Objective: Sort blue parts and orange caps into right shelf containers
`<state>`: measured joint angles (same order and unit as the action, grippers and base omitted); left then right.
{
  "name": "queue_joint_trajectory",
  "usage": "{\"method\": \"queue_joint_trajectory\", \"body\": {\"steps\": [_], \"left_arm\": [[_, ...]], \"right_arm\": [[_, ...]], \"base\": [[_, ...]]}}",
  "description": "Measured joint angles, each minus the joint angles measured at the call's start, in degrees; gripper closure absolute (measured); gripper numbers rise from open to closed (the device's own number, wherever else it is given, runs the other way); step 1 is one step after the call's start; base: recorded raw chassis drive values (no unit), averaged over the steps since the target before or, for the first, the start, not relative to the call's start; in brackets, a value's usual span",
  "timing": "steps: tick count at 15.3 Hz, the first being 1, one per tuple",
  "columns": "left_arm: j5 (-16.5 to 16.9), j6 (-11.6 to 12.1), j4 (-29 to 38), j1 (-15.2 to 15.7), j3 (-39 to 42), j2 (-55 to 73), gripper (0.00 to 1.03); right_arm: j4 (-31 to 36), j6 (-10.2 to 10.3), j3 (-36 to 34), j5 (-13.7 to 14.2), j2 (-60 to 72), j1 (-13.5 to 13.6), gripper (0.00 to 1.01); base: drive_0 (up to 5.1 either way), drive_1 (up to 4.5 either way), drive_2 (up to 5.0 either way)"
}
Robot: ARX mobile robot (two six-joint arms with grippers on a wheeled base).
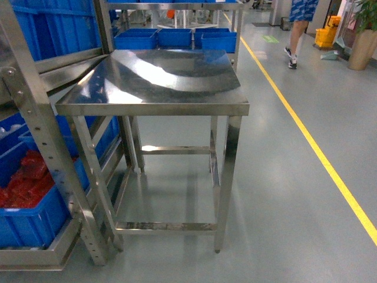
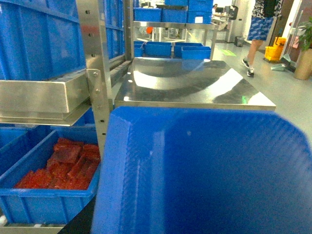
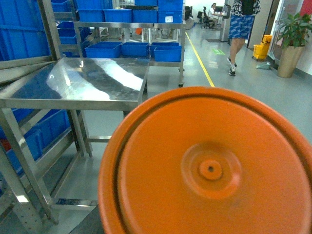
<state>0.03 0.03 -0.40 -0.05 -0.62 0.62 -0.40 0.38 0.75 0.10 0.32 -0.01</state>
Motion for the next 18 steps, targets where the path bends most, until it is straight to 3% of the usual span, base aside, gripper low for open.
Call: {"method": "queue_joint_trajectory", "body": {"steps": [18], "left_arm": [[-0.04, 0.0, 0.07, 0.0, 0.0, 0.0, 0.61]], "right_arm": [[0.22, 0.0, 0.0, -0.09, 0.0, 0.0, 0.57]], "base": [[0.1, 4.23, -4.1]]}}
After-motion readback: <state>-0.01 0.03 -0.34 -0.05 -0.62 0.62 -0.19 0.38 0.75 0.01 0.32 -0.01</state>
